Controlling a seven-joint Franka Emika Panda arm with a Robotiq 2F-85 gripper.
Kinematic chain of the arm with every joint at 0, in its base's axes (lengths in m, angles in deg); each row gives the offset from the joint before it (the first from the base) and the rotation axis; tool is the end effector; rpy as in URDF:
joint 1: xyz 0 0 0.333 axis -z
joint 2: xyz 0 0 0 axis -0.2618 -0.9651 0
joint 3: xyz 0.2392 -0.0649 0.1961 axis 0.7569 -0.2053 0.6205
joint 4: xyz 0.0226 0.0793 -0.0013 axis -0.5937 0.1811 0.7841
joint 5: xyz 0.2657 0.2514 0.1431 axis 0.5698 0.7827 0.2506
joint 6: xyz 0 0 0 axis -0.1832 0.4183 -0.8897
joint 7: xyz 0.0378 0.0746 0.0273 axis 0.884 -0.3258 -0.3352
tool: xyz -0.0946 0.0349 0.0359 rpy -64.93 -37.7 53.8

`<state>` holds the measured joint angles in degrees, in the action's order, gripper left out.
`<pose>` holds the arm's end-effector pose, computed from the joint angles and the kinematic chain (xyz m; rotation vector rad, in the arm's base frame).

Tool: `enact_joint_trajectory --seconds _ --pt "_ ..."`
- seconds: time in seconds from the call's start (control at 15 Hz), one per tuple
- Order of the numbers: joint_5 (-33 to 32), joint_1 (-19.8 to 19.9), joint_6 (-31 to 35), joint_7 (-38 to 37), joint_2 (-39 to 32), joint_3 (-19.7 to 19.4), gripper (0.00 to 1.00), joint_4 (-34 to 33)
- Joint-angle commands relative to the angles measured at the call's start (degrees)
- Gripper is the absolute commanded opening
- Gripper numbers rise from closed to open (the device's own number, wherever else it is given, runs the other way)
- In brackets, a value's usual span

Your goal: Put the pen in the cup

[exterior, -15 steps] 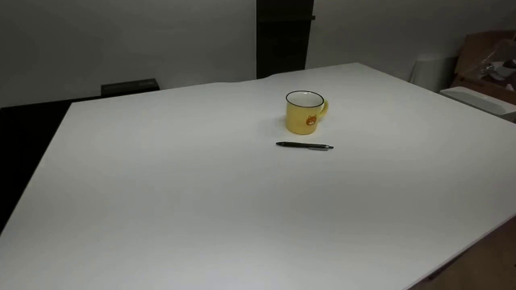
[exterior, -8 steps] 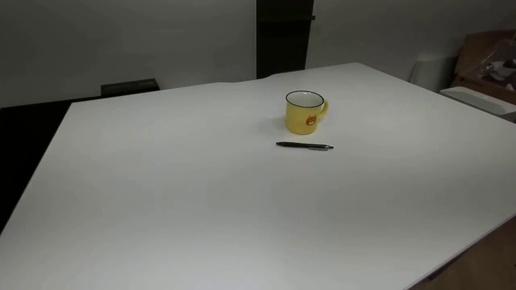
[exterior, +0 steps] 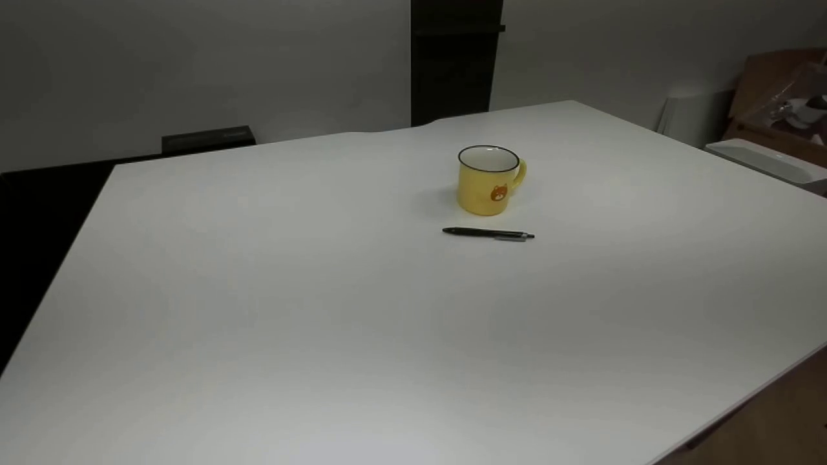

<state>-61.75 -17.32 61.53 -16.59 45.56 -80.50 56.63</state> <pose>0.5729 0.1052 0.3894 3.0780 0.4573 0.4003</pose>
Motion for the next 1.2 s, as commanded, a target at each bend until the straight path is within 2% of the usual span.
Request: enact_joint_trajectory --seconds 0.0,0.33,0.6,0.73,0.8,0.87,1.07,1.13 --pt "-2.48 -1.55 -0.28 -1.73 -0.16 -1.52 1.00 -0.29" --pt "-8.59 -2.26 6.41 -1.06 -1.30 -2.37 1.00 3.92" --pt "-9.05 -2.23 12.72 0.13 -3.46 -2.57 1.00 8.50" --pt "-5.48 -1.41 15.87 4.16 -5.15 -1.44 1.00 10.51" --pt "-1.51 -0.21 17.53 9.27 -5.88 0.17 1.00 11.96" --pt "2.93 2.90 18.15 15.25 -7.04 4.17 1.00 12.48" --pt "10.12 11.51 14.90 29.21 -9.05 14.31 1.00 12.24" --pt "7.52 5.06 16.56 22.75 -8.70 8.00 1.00 12.52"
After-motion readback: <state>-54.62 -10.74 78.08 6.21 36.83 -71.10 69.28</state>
